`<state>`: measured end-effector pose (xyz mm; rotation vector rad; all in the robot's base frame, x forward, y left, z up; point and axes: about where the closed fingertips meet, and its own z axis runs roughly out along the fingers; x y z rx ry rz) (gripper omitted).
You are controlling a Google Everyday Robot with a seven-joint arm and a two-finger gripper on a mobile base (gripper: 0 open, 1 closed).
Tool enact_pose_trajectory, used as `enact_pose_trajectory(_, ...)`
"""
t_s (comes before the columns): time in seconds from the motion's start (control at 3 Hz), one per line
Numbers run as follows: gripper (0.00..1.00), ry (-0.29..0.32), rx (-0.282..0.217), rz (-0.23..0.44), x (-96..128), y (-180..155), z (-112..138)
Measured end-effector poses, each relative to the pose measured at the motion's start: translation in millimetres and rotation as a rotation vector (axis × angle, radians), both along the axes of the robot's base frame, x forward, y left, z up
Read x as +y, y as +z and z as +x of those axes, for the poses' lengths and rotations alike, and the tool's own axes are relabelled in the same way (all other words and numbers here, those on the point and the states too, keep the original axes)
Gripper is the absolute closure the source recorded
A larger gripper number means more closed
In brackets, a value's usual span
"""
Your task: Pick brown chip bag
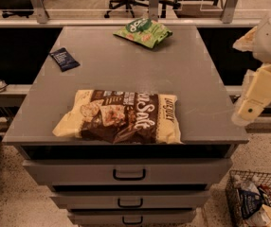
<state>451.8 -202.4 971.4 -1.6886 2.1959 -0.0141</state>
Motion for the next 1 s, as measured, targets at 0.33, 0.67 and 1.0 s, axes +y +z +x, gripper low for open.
enact_pose_trajectory(0.33, 0.00, 0.039, 0.037, 0.126, 48, -22, 22)
enact_pose_trajectory(0.67, 0.00, 0.084, 0.107, 0.236, 101, -40, 26)
enact_pose_trajectory(1.0, 0.00, 0.120, 0.194, 0.315, 147, -59, 17)
